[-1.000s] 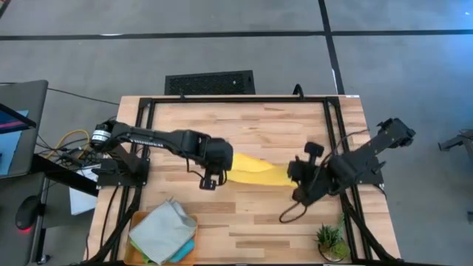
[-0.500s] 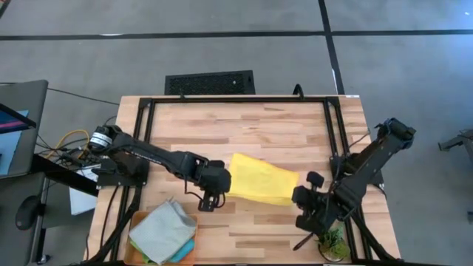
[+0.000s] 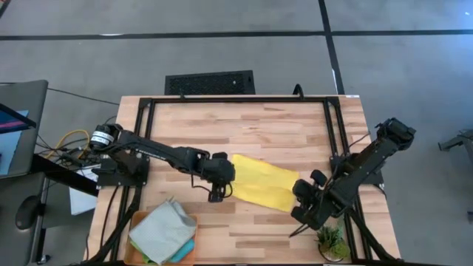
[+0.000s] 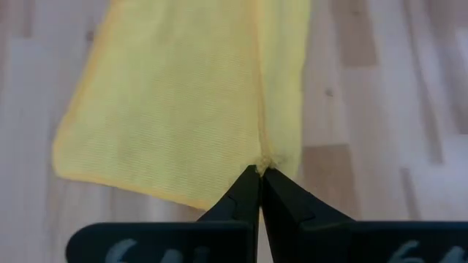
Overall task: Fold microfiber towels
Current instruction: Fold the yellow microfiber towel
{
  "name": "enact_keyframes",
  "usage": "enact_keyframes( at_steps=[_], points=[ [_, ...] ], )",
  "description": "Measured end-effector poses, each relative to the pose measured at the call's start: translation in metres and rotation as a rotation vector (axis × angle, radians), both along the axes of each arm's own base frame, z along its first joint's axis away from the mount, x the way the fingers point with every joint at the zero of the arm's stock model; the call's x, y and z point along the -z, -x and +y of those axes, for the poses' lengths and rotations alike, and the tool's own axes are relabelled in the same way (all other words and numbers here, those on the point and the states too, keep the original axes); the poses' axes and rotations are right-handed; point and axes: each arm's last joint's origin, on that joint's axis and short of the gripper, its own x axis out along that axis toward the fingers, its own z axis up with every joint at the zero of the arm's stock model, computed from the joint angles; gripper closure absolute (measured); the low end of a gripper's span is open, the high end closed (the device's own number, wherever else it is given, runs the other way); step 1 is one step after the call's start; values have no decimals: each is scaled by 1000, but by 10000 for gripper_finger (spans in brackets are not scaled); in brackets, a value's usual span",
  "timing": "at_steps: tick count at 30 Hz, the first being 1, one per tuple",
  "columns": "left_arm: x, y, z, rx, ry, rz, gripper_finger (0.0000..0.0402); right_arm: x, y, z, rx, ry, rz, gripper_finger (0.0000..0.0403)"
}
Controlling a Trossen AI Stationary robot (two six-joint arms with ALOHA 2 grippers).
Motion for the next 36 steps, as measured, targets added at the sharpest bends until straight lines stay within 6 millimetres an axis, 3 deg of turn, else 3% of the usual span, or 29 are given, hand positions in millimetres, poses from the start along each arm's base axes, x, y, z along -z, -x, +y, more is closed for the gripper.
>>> enact_keyframes(
  at_steps=[6, 13, 21, 30, 36],
  points=[
    [-1, -7, 23, -72, -10, -43, 401, 15, -2, -17, 55, 42, 41, 397],
    [13, -20, 43, -85, -32, -68, 401, 30, -2, -36, 118, 78, 91, 397],
    [32, -33, 61, -119, -59, -52, 401, 33, -5, -48, 160, 101, 125, 394],
    [45, -37, 76, -178, -112, -38, 400, 33, -10, -54, 196, 88, 122, 358],
    [45, -35, 78, -208, -145, -16, 358, 33, -13, -54, 136, 97, 124, 329]
  ],
)
